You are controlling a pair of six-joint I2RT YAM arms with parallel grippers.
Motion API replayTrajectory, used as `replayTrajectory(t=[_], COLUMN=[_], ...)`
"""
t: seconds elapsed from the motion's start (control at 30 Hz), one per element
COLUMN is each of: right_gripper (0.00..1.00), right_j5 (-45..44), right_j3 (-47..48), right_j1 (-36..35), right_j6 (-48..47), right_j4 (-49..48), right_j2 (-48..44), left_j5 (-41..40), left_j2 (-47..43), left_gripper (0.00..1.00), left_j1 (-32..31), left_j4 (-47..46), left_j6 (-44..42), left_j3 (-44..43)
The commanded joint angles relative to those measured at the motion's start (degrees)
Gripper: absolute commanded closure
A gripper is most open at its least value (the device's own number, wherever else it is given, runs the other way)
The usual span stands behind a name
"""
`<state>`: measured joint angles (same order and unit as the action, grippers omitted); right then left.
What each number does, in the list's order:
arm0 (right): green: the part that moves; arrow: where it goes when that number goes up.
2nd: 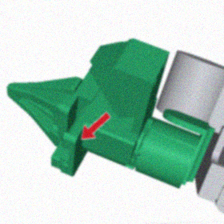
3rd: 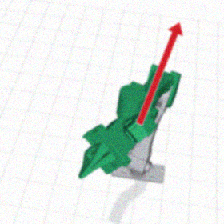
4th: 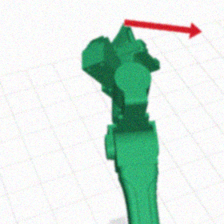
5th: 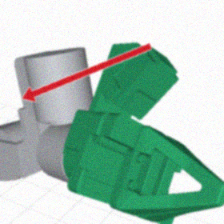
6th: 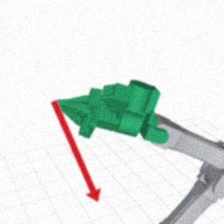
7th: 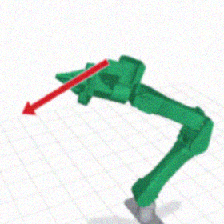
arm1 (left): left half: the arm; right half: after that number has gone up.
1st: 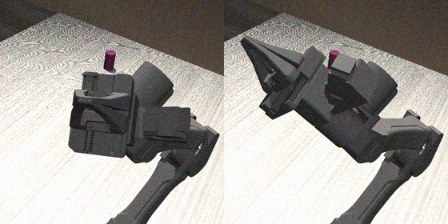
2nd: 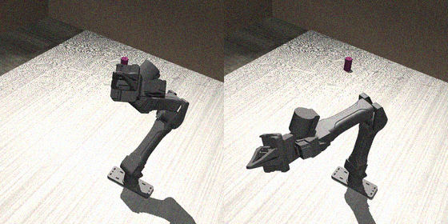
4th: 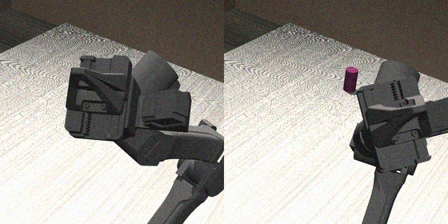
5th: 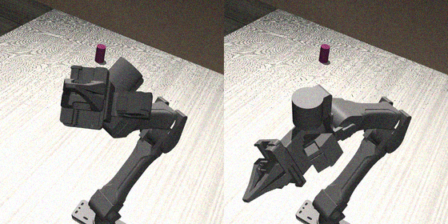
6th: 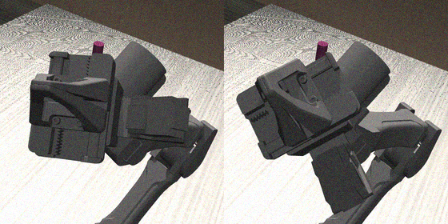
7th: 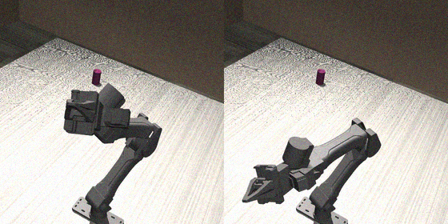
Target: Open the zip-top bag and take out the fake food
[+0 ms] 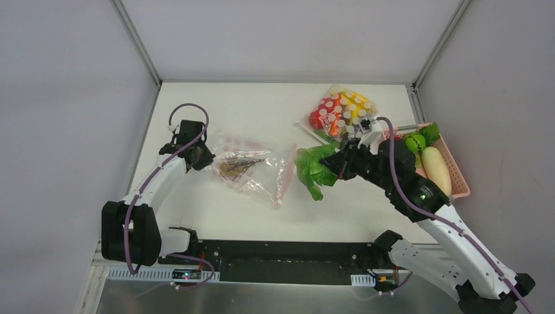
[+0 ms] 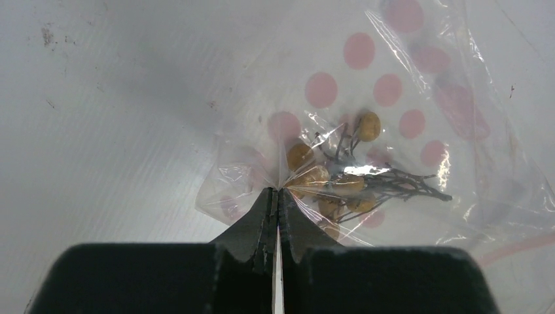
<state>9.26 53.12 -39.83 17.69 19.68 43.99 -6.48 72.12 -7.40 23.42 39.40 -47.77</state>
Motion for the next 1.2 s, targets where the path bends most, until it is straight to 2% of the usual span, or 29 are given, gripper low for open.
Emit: replayTrajectory(t=[0.0,0.1,0.2,0.3,0.4,0.5,0.63,0.73,0.83,0.97,1.03,1.17], right_gripper=[1.00,1.00,1.00,1.00,1.00,1.00,1.00,1.00,1.00,1.00,1.00,1.00], right_j5=[-17.3,-33.8,-48.0,-58.7,-68.5,-75.6,-77.3,-74.7,-70.3,-65.6,-64.8,-66.8], right_j3=[7.5,10.1,12.2,12.7,12.5,11.4,6.1,3.2,0.8,-1.6,-1.7,-5.4], right_j1=[0.3,0.3,0.3,0.3,0.4,1.1,5.4,13.8,25.6,35.8,38.7,39.6], right_j6=[-2.2,-2.4,-2.1,-1.8,-2.2,-3.6,-10.7,-12.7,-11.7,-8.9,-4.5,2.6], right_j4=[12.6,18.1,21.1,21.7,21.6,18.9,6.3,0.8,-2.8,-6.7,-5.2,-5.1], right_j2=[-1.8,-2.4,-2.2,-1.5,-0.1,1.2,0.7,1.5,2.8,5.5,7.4,9.8], left_j5=[-1.1,-0.2,0.2,0.7,2.5,5.5,8.9,9.4,8.5,6.8,6.8,5.5], left_j2=[0.5,-0.8,-2.9,-5.3,-7.4,-9.6,-14.0,-18.1,-22.5,-27.2,-27.4,-25.8], left_gripper=[0.95,0.82,0.60,0.45,0.36,0.32,0.28,0.25,0.22,0.19,0.18,0.18], left_j1=[0.5,0.5,0.5,0.5,0.5,0.5,0.5,0.5,0.5,0.5,0.5,0.5], left_j4=[1.8,2.5,4.3,6.8,9.8,11.9,13.4,13.9,13.7,10.4,9.7,10.4], left_j6=[-1.7,-2.1,-2.9,-4.5,-7.2,-11.0,-16.1,-20.2,-23.6,-23.7,-23.4,-23.2], left_j3=[-2.0,-2.6,-4.0,-6.1,-9.1,-11.2,-11.9,-11.2,-9.4,-4.6,-3.7,-4.3])
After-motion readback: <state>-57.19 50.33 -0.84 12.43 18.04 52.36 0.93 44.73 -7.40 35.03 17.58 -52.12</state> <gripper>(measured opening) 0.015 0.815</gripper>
